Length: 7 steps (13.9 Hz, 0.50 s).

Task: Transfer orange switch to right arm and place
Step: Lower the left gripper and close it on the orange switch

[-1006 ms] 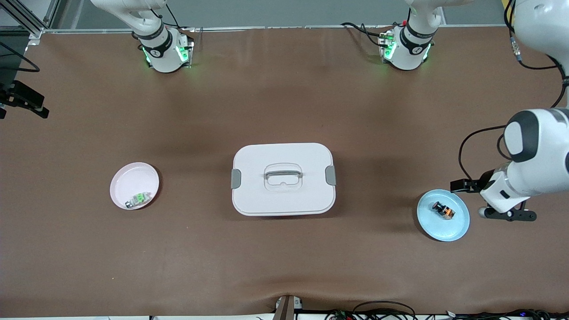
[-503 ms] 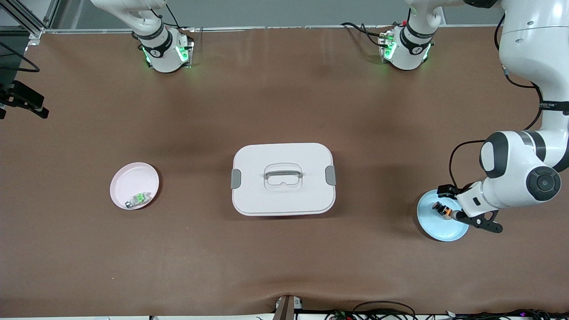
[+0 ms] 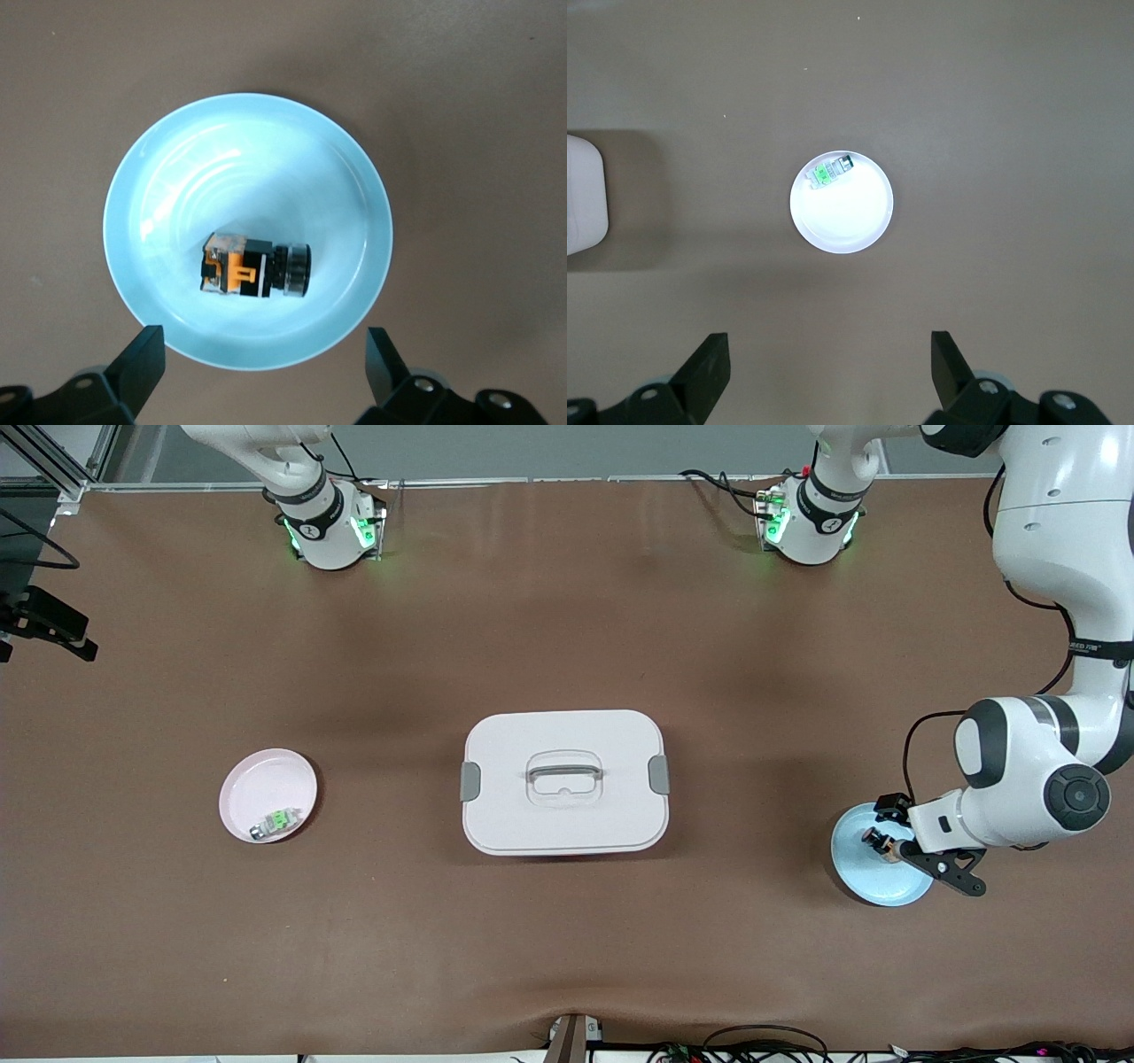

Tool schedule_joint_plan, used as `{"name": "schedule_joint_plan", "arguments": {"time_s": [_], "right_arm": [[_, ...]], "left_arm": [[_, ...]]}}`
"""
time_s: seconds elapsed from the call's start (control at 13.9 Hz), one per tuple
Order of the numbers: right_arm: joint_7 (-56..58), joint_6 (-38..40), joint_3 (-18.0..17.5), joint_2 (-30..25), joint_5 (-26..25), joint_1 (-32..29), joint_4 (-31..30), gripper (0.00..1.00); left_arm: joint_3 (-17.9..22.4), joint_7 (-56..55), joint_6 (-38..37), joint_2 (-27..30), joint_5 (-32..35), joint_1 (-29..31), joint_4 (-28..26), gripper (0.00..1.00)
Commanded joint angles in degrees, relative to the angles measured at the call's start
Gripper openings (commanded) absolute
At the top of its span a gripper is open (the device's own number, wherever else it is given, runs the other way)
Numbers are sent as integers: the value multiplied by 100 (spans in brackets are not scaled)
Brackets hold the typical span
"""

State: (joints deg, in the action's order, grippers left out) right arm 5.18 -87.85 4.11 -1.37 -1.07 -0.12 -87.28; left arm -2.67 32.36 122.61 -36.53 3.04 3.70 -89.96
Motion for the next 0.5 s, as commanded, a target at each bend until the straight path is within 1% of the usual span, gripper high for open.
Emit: {"name": "schedule_joint_plan", "arguments": {"time_s": [0.0, 0.14, 0.43], "right_arm": [[-26, -21, -6, -100, -17, -14, -96, 100], [-17, -21, 2, -100, 45, -23, -96, 100], [-17, -21, 20, -100, 133, -41, -105, 100]], "left_arm": [[-6, 86, 236, -161, 83, 17, 75, 100], [-6, 68, 490, -275, 83, 17, 75, 100], [-6, 95, 667, -469, 92, 79, 84, 100]]}}
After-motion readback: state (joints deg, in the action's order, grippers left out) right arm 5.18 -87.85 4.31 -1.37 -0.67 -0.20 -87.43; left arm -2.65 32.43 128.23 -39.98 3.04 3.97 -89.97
